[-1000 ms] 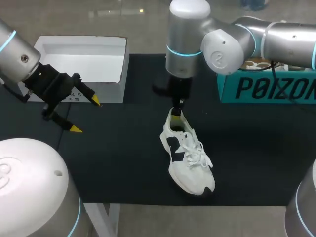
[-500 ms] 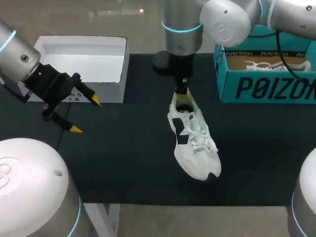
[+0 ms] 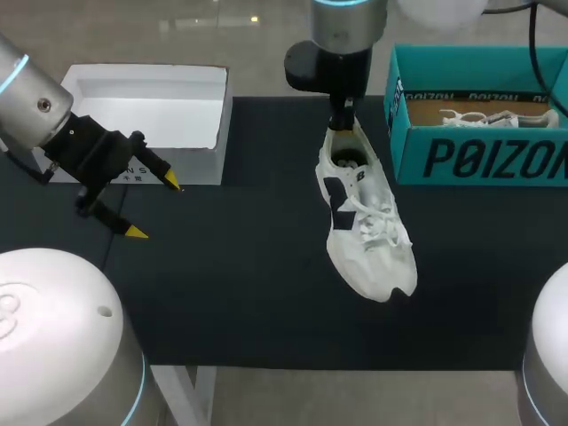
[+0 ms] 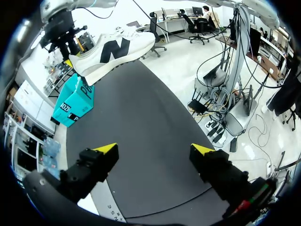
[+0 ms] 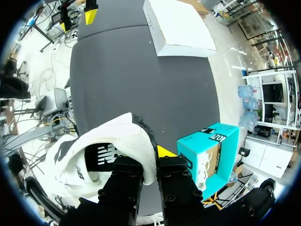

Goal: Take the shoe out of the shoebox, open the shoe tongue, remove and reinsert the insole, then place the shoe into the shoebox

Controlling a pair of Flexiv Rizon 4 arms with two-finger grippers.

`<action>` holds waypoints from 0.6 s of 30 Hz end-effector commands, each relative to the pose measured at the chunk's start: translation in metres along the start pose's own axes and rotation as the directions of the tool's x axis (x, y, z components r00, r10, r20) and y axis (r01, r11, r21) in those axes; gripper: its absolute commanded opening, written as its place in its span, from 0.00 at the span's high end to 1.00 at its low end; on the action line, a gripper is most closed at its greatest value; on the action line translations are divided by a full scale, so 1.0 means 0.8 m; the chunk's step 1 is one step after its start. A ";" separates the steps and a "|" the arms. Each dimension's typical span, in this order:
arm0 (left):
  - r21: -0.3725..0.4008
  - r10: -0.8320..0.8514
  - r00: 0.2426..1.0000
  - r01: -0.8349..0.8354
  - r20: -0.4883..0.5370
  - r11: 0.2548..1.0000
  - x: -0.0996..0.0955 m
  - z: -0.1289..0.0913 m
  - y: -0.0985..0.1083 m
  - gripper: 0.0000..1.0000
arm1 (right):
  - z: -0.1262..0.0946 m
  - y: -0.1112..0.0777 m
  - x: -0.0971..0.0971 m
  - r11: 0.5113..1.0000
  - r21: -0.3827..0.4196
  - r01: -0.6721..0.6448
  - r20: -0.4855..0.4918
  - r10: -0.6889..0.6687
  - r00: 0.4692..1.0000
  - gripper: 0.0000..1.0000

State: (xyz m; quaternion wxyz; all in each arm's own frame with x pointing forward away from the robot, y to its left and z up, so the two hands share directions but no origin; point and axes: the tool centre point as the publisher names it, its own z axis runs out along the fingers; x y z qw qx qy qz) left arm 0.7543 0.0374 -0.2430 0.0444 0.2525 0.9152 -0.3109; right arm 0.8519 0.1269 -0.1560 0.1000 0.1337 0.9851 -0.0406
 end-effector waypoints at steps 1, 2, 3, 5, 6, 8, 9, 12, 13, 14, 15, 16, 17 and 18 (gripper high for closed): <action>-0.003 0.000 1.000 0.000 -0.003 1.000 -0.001 0.000 0.000 0.00 | -0.043 -0.003 0.000 1.000 0.008 -0.007 0.026 0.007 1.000 1.00; -0.003 0.000 1.000 0.000 -0.003 1.000 -0.001 0.000 0.000 0.00 | -0.047 -0.003 -0.001 1.000 0.003 -0.009 0.035 0.009 0.999 1.00; -0.003 0.000 1.000 0.000 -0.003 1.000 -0.001 0.000 0.000 0.00 | -0.052 -0.003 0.000 1.000 0.001 -0.011 0.042 0.011 0.999 1.00; -0.003 0.000 1.000 0.000 -0.003 1.000 -0.001 0.000 0.000 0.00 | -0.060 -0.005 0.001 1.000 -0.007 -0.014 0.055 0.014 0.998 1.00; -0.003 0.000 1.000 0.000 -0.003 1.000 -0.001 0.000 0.000 0.00 | -0.063 -0.005 0.001 1.000 -0.010 -0.014 0.060 0.015 0.998 1.00; -0.003 0.000 1.000 0.000 -0.003 1.000 -0.001 0.000 0.000 0.00 | -0.069 -0.006 0.002 1.000 -0.021 -0.016 0.071 0.017 0.997 1.00; -0.003 0.000 1.000 0.000 -0.003 1.000 -0.001 0.000 0.000 0.00 | -0.070 -0.006 0.002 1.000 -0.028 -0.011 0.064 0.012 0.998 1.00; -0.003 0.000 1.000 0.000 -0.003 1.000 -0.001 0.000 0.000 0.00 | -0.074 -0.002 0.005 0.999 -0.042 0.015 0.052 -0.013 0.999 1.00; -0.003 0.000 1.000 0.000 -0.003 1.000 -0.001 0.000 0.000 0.00 | -0.074 -0.002 0.005 0.999 -0.042 0.015 0.052 -0.013 0.999 1.00; -0.003 0.000 1.000 0.000 -0.003 1.000 -0.001 0.000 0.000 0.00 | -0.074 -0.002 0.005 0.999 -0.042 0.015 0.052 -0.013 0.999 1.00; -0.003 0.000 1.000 0.000 -0.003 1.000 -0.001 0.000 0.000 0.00 | -0.074 -0.002 0.005 0.999 -0.042 0.015 0.052 -0.013 0.999 1.00; -0.003 0.000 1.000 0.000 -0.003 1.000 -0.001 0.000 0.000 0.00 | -0.074 -0.002 0.005 0.999 -0.042 0.015 0.052 -0.013 0.999 1.00; -0.003 0.000 1.000 0.000 -0.003 1.000 -0.001 0.000 0.000 0.00 | -0.074 -0.002 0.005 0.999 -0.042 0.015 0.052 -0.013 0.999 1.00; -0.003 0.000 1.000 0.000 -0.003 1.000 -0.001 0.000 0.000 0.00 | -0.074 -0.002 0.005 0.999 -0.042 0.015 0.052 -0.013 0.999 1.00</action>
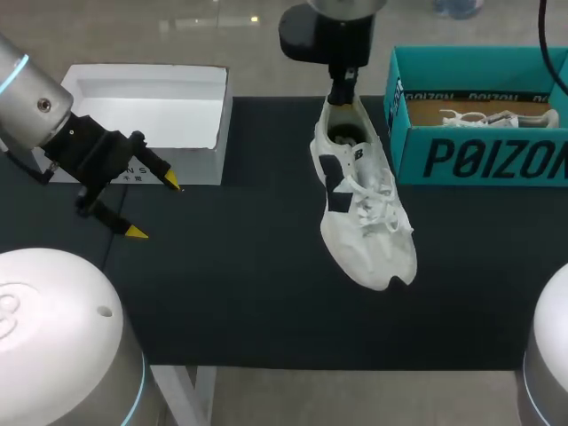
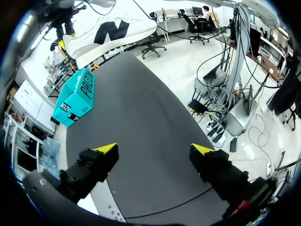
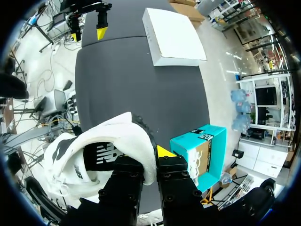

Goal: Take the shoe out of the shoebox, open the shoe tongue, remove and reinsert the insole, then place the shoe into the shoebox

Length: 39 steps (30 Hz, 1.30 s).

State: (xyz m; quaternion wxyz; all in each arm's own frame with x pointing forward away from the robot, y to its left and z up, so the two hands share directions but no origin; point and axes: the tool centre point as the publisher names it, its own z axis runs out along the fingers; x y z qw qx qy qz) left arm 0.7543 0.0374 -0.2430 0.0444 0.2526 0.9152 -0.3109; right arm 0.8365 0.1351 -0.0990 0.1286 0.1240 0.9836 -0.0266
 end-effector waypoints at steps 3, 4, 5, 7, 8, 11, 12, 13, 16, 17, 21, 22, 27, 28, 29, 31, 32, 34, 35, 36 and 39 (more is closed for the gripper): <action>-0.003 0.000 1.000 0.000 -0.003 1.000 -0.001 0.000 0.000 0.00 | 0.001 -0.003 -0.001 1.000 -0.005 0.000 -0.002 0.000 1.000 1.00; -0.003 0.000 1.000 0.000 -0.003 1.000 -0.001 0.000 0.000 0.00 | 0.001 -0.003 -0.001 1.000 -0.005 0.000 -0.002 0.000 1.000 1.00; -0.003 0.000 1.000 0.000 -0.003 1.000 -0.001 0.000 0.000 0.00 | 0.001 -0.003 -0.001 1.000 -0.005 0.000 -0.002 0.000 1.000 1.00; -0.003 0.000 1.000 0.000 -0.003 1.000 -0.001 0.000 0.000 0.00 | 0.001 -0.003 -0.001 1.000 -0.005 0.000 -0.002 0.000 1.000 1.00; -0.003 0.000 1.000 0.000 -0.003 1.000 -0.001 0.000 0.000 0.00 | 0.001 -0.003 -0.001 1.000 -0.005 0.000 -0.002 0.000 1.000 1.00; -0.003 0.000 1.000 0.000 -0.003 1.000 -0.001 0.000 0.000 0.00 | 0.001 -0.003 -0.001 1.000 -0.005 0.000 -0.002 0.000 1.000 1.00; -0.003 0.000 1.000 0.000 -0.003 1.000 -0.001 0.000 0.000 0.00 | 0.001 -0.003 -0.001 1.000 -0.005 0.000 -0.002 0.000 1.000 1.00; -0.003 0.000 1.000 0.000 -0.003 1.000 -0.001 0.000 0.000 0.00 | 0.001 -0.003 -0.001 1.000 -0.005 0.000 -0.002 0.000 1.000 1.00; -0.003 0.000 1.000 0.000 -0.003 1.000 -0.001 0.000 0.000 0.00 | 0.001 -0.003 -0.001 1.000 -0.005 0.000 -0.002 0.000 1.000 1.00; -0.003 0.000 1.000 0.000 -0.003 1.000 -0.001 0.000 0.000 0.00 | 0.001 -0.003 -0.001 1.000 -0.005 0.000 -0.002 0.000 1.000 1.00; -0.003 0.000 1.000 0.000 -0.003 1.000 -0.001 0.000 0.000 0.00 | 0.001 -0.003 -0.001 1.000 -0.005 0.000 -0.002 0.000 1.000 1.00; -0.003 0.000 1.000 0.000 -0.003 1.000 -0.001 0.000 0.000 0.00 | 0.001 -0.003 -0.001 1.000 -0.005 0.000 -0.002 0.000 1.000 1.00; -0.003 0.000 1.000 0.000 -0.003 1.000 -0.001 0.000 0.000 0.00 | 0.001 -0.003 -0.001 1.000 -0.005 0.000 -0.002 0.000 1.000 1.00; -0.003 0.000 1.000 0.000 -0.003 1.000 -0.001 0.000 0.000 0.00 | 0.001 -0.003 -0.001 1.000 -0.005 0.000 -0.002 0.000 1.000 1.00; -0.003 0.000 1.000 0.000 -0.003 1.000 -0.001 0.000 0.000 0.00 | 0.003 -0.009 -0.007 1.000 0.003 -0.025 -0.002 0.025 1.000 1.00; -0.003 0.000 1.000 0.000 -0.003 1.000 -0.001 0.000 0.000 0.00 | 0.009 -0.022 -0.019 0.998 0.003 -0.060 0.000 0.060 0.998 1.00; -0.003 0.000 1.000 0.000 -0.003 1.000 -0.001 0.000 0.000 0.00 | 0.012 -0.031 -0.026 0.996 0.006 -0.090 0.006 0.090 0.996 1.00; -0.003 0.000 1.000 0.000 -0.003 1.000 -0.001 0.000 0.000 0.00 | 0.018 -0.050 -0.039 0.990 -0.006 -0.140 0.011 0.140 0.990 1.00; -0.003 0.000 1.000 0.000 -0.003 1.000 -0.001 0.000 0.000 0.00 | 0.021 -0.062 -0.046 0.986 -0.009 -0.168 0.015 0.169 0.986 1.00; -0.003 0.000 1.000 0.000 -0.003 1.000 -0.001 0.000 0.000 0.00 | 0.024 -0.073 -0.052 0.983 -0.011 -0.185 0.017 0.185 0.983 1.00; -0.003 0.000 1.000 0.000 -0.003 1.000 -0.001 0.000 0.000 0.00 | 0.030 -0.108 -0.069 0.967 -0.007 -0.255 0.029 0.255 0.967 1.00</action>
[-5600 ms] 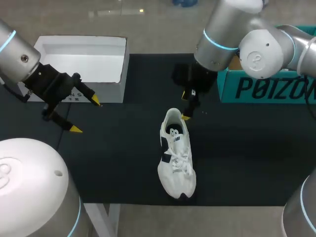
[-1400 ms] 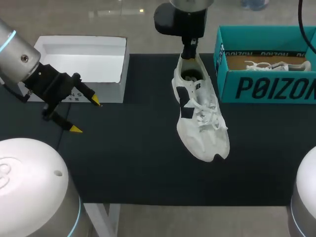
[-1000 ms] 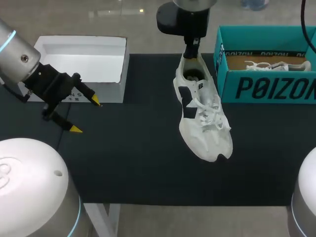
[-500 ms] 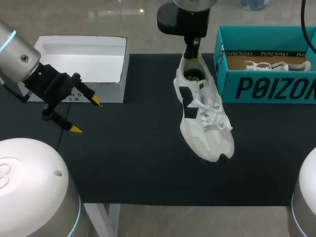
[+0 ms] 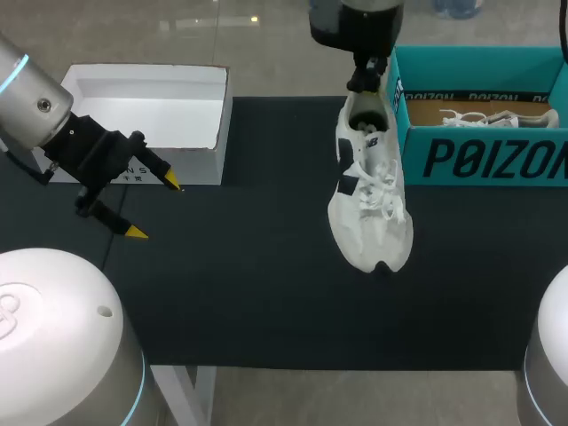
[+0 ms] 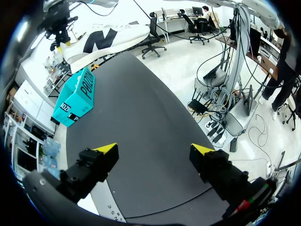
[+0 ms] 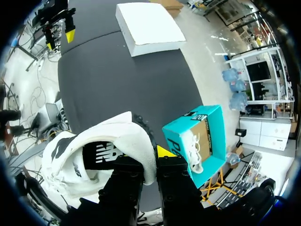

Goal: Take the shoe out of the shoebox, open the shoe tongue, remove and reinsert the insole, then place the shoe into the shoebox

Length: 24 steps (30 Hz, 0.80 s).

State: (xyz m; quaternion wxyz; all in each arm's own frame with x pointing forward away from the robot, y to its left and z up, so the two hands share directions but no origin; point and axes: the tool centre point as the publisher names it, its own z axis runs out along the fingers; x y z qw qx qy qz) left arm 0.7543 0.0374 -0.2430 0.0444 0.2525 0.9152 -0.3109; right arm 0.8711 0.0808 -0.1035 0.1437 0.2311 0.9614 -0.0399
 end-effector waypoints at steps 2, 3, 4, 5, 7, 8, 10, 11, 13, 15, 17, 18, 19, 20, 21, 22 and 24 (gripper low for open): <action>-0.003 0.000 1.000 0.000 -0.003 1.000 -0.001 0.000 0.000 0.00 | 0.016 -0.070 -0.041 0.994 -0.031 -0.102 0.001 0.102 0.995 1.00; -0.003 0.000 1.000 0.000 -0.003 1.000 -0.001 0.000 0.000 0.00 | 0.018 -0.081 -0.050 0.991 -0.029 -0.129 -0.002 0.129 0.992 1.00; -0.003 0.000 1.000 0.000 -0.003 1.000 -0.001 0.000 0.000 0.00 | 0.020 -0.093 -0.058 0.987 -0.010 -0.162 0.004 0.162 0.987 1.00; -0.003 0.000 1.000 0.000 -0.003 1.000 -0.001 0.000 0.000 0.00 | 0.022 -0.104 -0.068 0.982 0.003 -0.190 0.013 0.190 0.982 1.00; -0.003 0.000 1.000 0.000 -0.003 1.000 -0.001 0.000 0.000 0.00 | 0.026 -0.127 -0.084 0.968 0.012 -0.251 0.006 0.251 0.968 1.00; -0.003 0.000 1.000 0.000 -0.003 1.000 -0.001 0.000 0.000 0.00 | 0.028 -0.138 -0.092 0.959 0.011 -0.282 0.006 0.282 0.959 1.00; -0.003 0.000 1.000 0.000 -0.003 1.000 -0.001 0.000 0.000 0.00 | 0.032 -0.160 -0.107 0.941 0.039 -0.335 0.013 0.335 0.942 1.00; -0.003 0.000 1.000 0.000 -0.003 1.000 -0.001 0.000 0.000 0.00 | 0.033 -0.170 -0.115 0.932 0.047 -0.360 0.012 0.360 0.933 1.00; -0.003 0.000 1.000 0.000 -0.003 1.000 -0.001 0.000 0.000 0.00 | 0.037 -0.189 -0.128 0.909 0.067 -0.410 0.019 0.410 0.912 1.00; -0.003 0.000 1.000 0.000 -0.003 1.000 -0.001 0.000 0.000 0.00 | 0.040 -0.207 -0.141 0.884 0.097 -0.457 0.021 0.457 0.889 1.00; -0.003 0.000 1.000 0.000 -0.003 1.000 -0.001 0.000 0.000 0.00 | 0.041 -0.222 -0.152 0.858 0.111 -0.501 0.018 0.502 0.865 1.00; -0.003 0.000 1.000 0.000 -0.003 1.000 -0.001 0.000 0.000 0.00 | 0.042 -0.228 -0.157 0.844 0.121 -0.523 0.028 0.524 0.851 1.00; -0.003 0.000 1.000 0.000 -0.003 1.000 -0.001 0.000 0.000 0.00 | 0.043 -0.235 -0.163 0.831 0.124 -0.542 0.029 0.543 0.839 1.00; -0.003 0.000 1.000 0.000 -0.003 1.000 -0.001 0.000 0.000 0.00 | 0.043 -0.239 -0.168 0.820 0.132 -0.557 0.025 0.559 0.829 1.00; -0.003 0.000 1.000 0.000 -0.003 1.000 -0.001 0.000 0.000 0.00 | 0.043 -0.241 -0.171 0.804 0.140 -0.578 0.032 0.580 0.814 1.00; -0.003 0.000 1.000 0.000 -0.003 1.000 -0.001 0.000 0.000 0.00 | 0.042 -0.244 -0.175 0.796 0.143 -0.588 0.037 0.590 0.807 1.00; -0.003 0.000 1.000 0.000 -0.003 1.000 -0.001 0.000 0.000 0.00 | 0.042 -0.247 -0.181 0.781 0.146 -0.607 0.041 0.608 0.793 1.00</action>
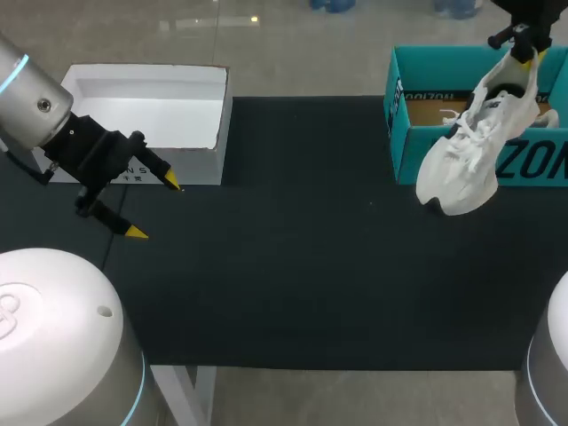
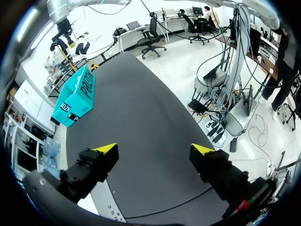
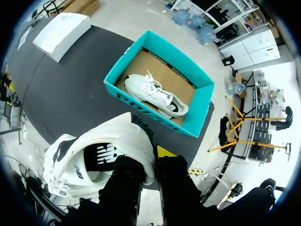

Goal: Take the shoe out of the shoebox, open the shoe tongue, remove and reinsert the insole, then place the shoe into the shoebox

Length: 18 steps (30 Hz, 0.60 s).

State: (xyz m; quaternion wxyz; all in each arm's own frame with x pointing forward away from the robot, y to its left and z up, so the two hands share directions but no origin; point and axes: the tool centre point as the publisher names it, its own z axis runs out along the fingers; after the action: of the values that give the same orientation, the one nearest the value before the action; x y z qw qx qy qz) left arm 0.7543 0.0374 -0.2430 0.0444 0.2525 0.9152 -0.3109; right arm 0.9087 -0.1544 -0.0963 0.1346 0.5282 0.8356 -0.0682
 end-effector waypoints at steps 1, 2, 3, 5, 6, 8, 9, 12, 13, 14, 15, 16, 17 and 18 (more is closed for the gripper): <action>-0.003 0.000 1.000 0.000 -0.003 1.000 -0.001 0.000 0.000 0.00 | -0.003 0.003 -0.015 1.000 0.005 -0.026 -0.014 0.026 1.000 1.00; -0.003 0.000 1.000 0.000 -0.003 1.000 -0.001 0.000 0.000 0.00 | -0.004 0.006 -0.015 1.000 0.009 -0.007 0.001 0.007 1.000 1.00; -0.003 0.000 1.000 0.000 -0.003 1.000 -0.001 0.000 0.000 0.00 | -0.004 0.006 -0.015 1.000 0.009 -0.007 0.001 0.007 1.000 1.00; -0.003 0.000 1.000 0.000 -0.003 1.000 -0.001 0.000 0.000 0.00 | -0.004 0.006 -0.015 1.000 0.009 -0.007 0.001 0.007 1.000 1.00; -0.003 0.000 1.000 0.000 -0.003 1.000 -0.001 0.000 0.000 0.00 | -0.004 0.006 -0.015 1.000 0.009 -0.007 0.001 0.007 1.000 1.00; -0.003 0.000 1.000 0.000 -0.003 1.000 -0.001 0.000 0.000 0.00 | -0.004 0.006 -0.015 1.000 0.009 -0.007 0.001 0.007 1.000 1.00; -0.003 0.000 1.000 0.000 -0.003 1.000 -0.001 0.000 0.000 0.00 | -0.004 0.006 -0.015 1.000 0.009 -0.007 0.001 0.007 1.000 1.00; -0.003 0.000 1.000 0.000 -0.003 1.000 -0.001 0.000 0.000 0.00 | -0.004 0.006 -0.015 1.000 0.009 -0.007 0.001 0.007 1.000 1.00; -0.003 0.000 1.000 0.000 -0.003 1.000 -0.001 0.000 0.000 0.00 | -0.004 0.006 -0.015 1.000 0.009 -0.007 0.001 0.007 1.000 1.00; -0.003 0.000 1.000 0.000 -0.003 1.000 -0.001 0.000 0.000 0.00 | -0.004 0.006 -0.015 1.000 0.009 -0.007 0.001 0.007 1.000 1.00; -0.003 0.000 1.000 0.000 -0.003 1.000 -0.001 0.000 0.000 0.00 | -0.004 0.006 -0.015 1.000 0.009 -0.007 0.001 0.007 1.000 1.00; -0.003 0.000 1.000 0.000 -0.003 1.000 -0.001 0.000 0.000 0.00 | -0.004 0.006 -0.015 1.000 0.009 -0.007 0.001 0.007 1.000 1.00; -0.003 0.000 1.000 0.000 -0.003 1.000 -0.001 0.000 0.000 0.00 | -0.004 0.006 -0.015 1.000 0.009 -0.007 0.001 0.007 1.000 1.00; -0.003 0.000 1.000 0.000 -0.003 1.000 -0.001 0.000 0.000 0.00 | -0.004 0.006 -0.015 1.000 0.009 -0.007 0.001 0.007 1.000 1.00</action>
State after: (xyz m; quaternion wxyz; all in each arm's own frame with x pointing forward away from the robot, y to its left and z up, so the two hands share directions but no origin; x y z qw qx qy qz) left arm 0.7543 0.0374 -0.2430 0.0444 0.2526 0.9152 -0.3109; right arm 0.9166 -0.1619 -0.0912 0.1345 0.5312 0.8335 -0.0706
